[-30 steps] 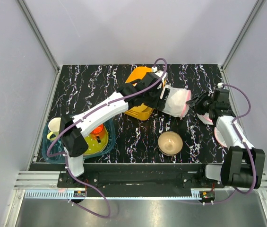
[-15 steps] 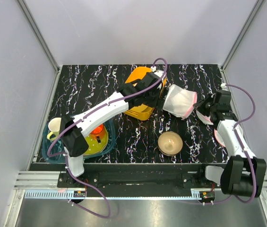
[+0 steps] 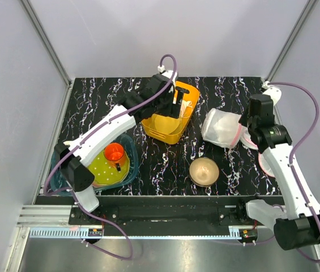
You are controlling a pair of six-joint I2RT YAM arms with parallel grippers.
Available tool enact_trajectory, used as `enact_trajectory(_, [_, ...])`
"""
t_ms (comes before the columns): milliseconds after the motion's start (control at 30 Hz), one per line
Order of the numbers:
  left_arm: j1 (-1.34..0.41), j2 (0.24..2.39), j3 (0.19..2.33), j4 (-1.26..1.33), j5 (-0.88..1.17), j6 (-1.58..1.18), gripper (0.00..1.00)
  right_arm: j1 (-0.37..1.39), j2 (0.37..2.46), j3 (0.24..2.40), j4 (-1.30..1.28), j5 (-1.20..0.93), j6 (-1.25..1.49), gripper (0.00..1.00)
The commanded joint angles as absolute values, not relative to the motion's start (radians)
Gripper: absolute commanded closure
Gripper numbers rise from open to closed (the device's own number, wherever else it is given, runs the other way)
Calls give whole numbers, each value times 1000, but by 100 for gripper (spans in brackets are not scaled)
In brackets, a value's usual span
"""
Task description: Unzip the laundry bag and remove the bra
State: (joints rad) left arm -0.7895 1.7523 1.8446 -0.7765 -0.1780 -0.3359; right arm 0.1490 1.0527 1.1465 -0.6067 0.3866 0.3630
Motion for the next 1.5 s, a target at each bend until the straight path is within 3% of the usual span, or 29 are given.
enact_trajectory(0, [-778, 1669, 1801, -764, -212, -327, 21, 163, 1089, 1135, -660, 470, 363, 97])
enact_trajectory(33, [-778, 1667, 1786, -764, -210, -330, 20, 163, 1095, 1120, -641, 436, 367, 84])
enact_trajectory(67, [-778, 1661, 1779, -764, -206, -330, 21, 158, 1103, 1115, -635, 413, 365, 64])
enact_trajectory(100, [-778, 1658, 1772, -764, -201, -331, 21, 128, 1115, 1115, -632, 340, 364, 27])
enact_trajectory(167, [-778, 1652, 1749, -762, -201, -333, 20, 82, 1161, 1108, -609, 240, 373, 14])
enact_trajectory(267, [-778, 1646, 1730, -753, -193, -334, 20, 28, 1215, 1056, -514, 101, 405, 12])
enact_trajectory(367, [-778, 1643, 1723, -753, -176, -334, 20, 20, 1288, 1026, -440, 97, 413, 19])
enact_trajectory(433, [-778, 1637, 1717, -753, -175, -334, 20, 18, 1331, 1022, -404, 127, 407, 31])
enact_trajectory(467, [-778, 1635, 1713, -753, -176, -333, 20, 20, 1338, 1025, -402, 132, 407, 50])
enact_trajectory(533, [-778, 1626, 1701, -753, -189, -331, 20, 20, 1325, 1025, -379, 126, 402, 67])
enact_trajectory(567, [-779, 1623, 1695, -753, -193, -331, 20, 20, 1315, 1026, -370, 112, 390, 87])
enact_trajectory(633, [-778, 1618, 1683, -750, -202, -330, 20, 20, 1270, 1041, -382, 101, 377, 100])
enact_trajectory(767, [-756, 1603, 1672, -747, -201, -321, 20, 75, 1192, 1136, -503, 253, 295, 100])
enact_trajectory(1033, [-700, 1563, 1631, -732, -190, -319, 20, 270, 1268, 1405, -759, 831, 132, 100])
enact_trajectory(1200, [-664, 1528, 1572, -707, -169, -328, 20, 425, 1348, 1364, -634, 1248, -105, 100])
enact_trajectory(1300, [-652, 1519, 1531, -687, -146, -339, 20, 497, 1445, 1254, -358, 1347, -332, 100])
enact_trajectory(1467, [-644, 1506, 1496, -686, -135, -348, 20, 586, 1549, 1201, -366, 1301, -211, 100])
